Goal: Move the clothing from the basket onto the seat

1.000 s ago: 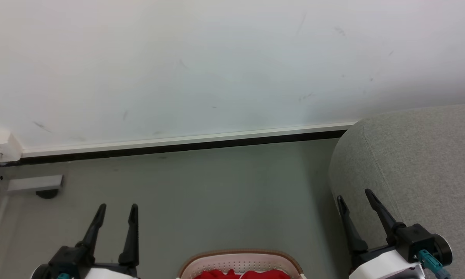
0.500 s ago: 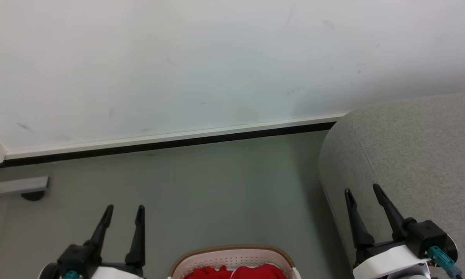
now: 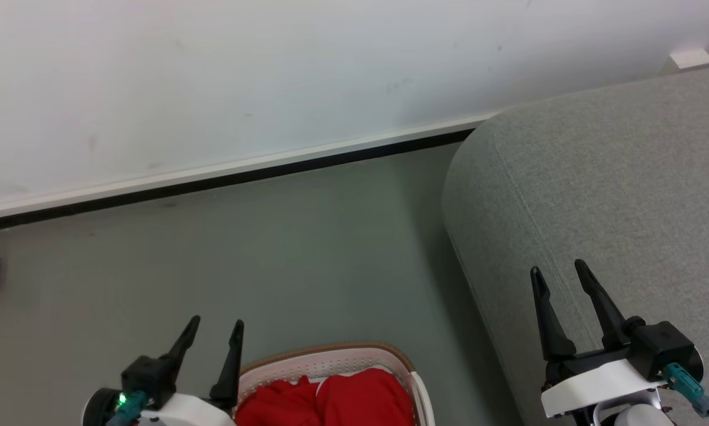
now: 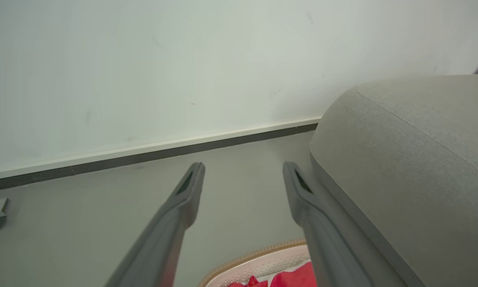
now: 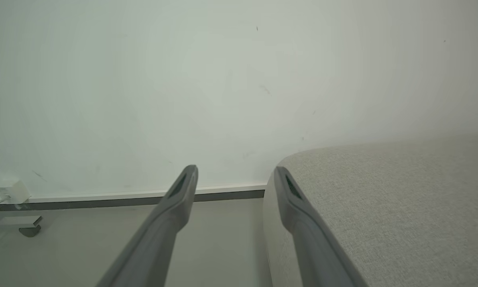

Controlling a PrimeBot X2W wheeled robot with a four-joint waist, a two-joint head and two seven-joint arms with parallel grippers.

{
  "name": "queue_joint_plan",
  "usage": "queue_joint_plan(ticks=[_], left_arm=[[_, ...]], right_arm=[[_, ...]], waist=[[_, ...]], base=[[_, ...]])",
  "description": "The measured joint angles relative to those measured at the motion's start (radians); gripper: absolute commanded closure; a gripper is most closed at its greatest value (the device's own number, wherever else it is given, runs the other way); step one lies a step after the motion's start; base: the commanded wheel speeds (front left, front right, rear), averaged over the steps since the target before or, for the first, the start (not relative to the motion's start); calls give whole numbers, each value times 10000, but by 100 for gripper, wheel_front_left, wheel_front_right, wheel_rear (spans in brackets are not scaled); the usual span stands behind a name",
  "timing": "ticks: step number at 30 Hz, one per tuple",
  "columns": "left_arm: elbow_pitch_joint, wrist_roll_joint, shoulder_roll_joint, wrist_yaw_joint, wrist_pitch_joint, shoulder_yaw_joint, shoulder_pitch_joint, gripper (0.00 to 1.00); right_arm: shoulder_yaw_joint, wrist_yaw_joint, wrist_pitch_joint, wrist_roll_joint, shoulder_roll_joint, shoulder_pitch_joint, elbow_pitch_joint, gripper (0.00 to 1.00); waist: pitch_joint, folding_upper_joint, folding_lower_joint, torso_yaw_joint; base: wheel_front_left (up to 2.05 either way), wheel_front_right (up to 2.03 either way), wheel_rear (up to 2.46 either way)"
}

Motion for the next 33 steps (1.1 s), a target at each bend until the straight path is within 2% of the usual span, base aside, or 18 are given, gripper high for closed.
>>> queue_joint_plan(ticks=[7, 14, 25, 33], left_arm=[[1498, 138, 349, -31, 35, -541, -566, 0], [2970, 163, 629, -77, 516, -1363, -1332, 0], [4884, -215, 1310, -86, 1507, -3478, -2665, 0], [5914, -63, 1781, -88, 1824, -4869, -3517, 0]], right_arm=[[-15, 0, 0, 297, 2, -167, -211, 0], [-31, 0, 0, 550, 2, -225, -364, 0], [-130, 0, 0, 1174, 2, -1036, -1256, 0], [-495, 0, 0, 1394, 0, -1599, -2046, 0]], waist=[[605, 0, 0, -643], [1238, 0, 0, -1112], [2556, 0, 1, -1525], [3586, 0, 1, -1755]], base=[[0, 0, 0], [0, 0, 0], [0, 0, 0], [0, 0, 0]])
